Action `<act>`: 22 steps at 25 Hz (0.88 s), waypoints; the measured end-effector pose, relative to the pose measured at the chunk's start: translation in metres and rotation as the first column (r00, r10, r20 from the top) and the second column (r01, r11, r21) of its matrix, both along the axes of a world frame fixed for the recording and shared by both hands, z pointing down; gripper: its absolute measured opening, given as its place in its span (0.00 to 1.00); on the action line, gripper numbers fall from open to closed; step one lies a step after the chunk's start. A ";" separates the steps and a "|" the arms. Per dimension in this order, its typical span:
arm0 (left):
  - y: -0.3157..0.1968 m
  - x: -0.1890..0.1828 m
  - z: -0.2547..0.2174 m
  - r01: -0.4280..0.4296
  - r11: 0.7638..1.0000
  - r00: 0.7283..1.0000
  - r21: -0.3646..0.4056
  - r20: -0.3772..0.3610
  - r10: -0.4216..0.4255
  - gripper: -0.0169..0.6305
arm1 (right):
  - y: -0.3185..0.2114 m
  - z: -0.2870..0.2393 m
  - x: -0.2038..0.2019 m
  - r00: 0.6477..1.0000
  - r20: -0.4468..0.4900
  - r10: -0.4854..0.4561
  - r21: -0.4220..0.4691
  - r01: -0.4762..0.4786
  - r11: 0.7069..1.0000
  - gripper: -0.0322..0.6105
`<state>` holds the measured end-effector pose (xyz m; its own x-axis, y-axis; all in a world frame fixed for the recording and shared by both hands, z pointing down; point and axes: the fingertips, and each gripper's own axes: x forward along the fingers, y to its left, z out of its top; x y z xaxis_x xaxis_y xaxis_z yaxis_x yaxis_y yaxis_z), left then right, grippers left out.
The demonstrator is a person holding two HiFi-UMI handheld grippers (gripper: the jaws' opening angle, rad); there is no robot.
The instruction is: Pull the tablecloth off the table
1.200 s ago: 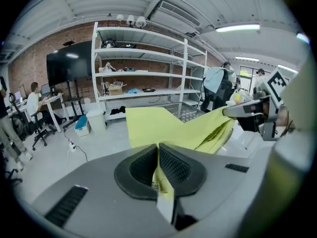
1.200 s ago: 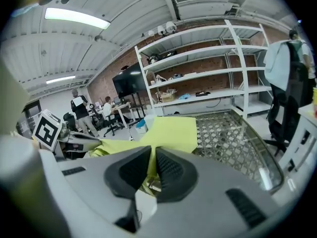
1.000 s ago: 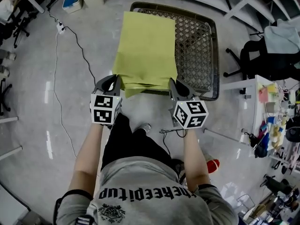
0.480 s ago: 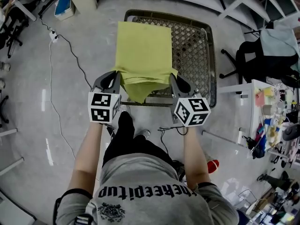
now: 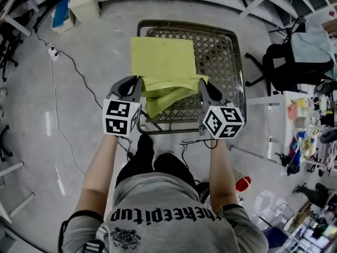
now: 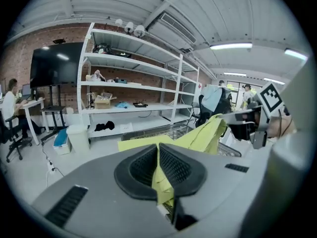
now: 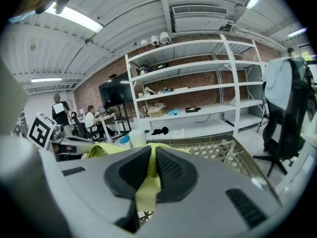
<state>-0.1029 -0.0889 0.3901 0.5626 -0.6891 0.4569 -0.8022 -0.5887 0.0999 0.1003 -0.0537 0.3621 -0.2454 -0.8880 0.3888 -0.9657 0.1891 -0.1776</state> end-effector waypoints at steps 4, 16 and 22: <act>-0.020 0.001 0.001 -0.032 0.999 0.999 0.003 0.003 0.032 0.06 | -0.016 0.000 0.003 0.999 -0.016 0.030 0.000 -0.030 1.000 0.10; -0.064 0.006 0.008 -0.024 0.999 1.000 -0.024 0.007 0.024 0.06 | -0.061 0.007 0.009 0.999 -0.039 0.017 -0.020 -0.018 1.000 0.10; -0.098 0.012 0.018 -0.005 0.998 1.000 -0.056 0.029 0.007 0.06 | -0.098 0.018 0.015 0.999 -0.035 -0.011 -0.054 0.010 0.998 0.10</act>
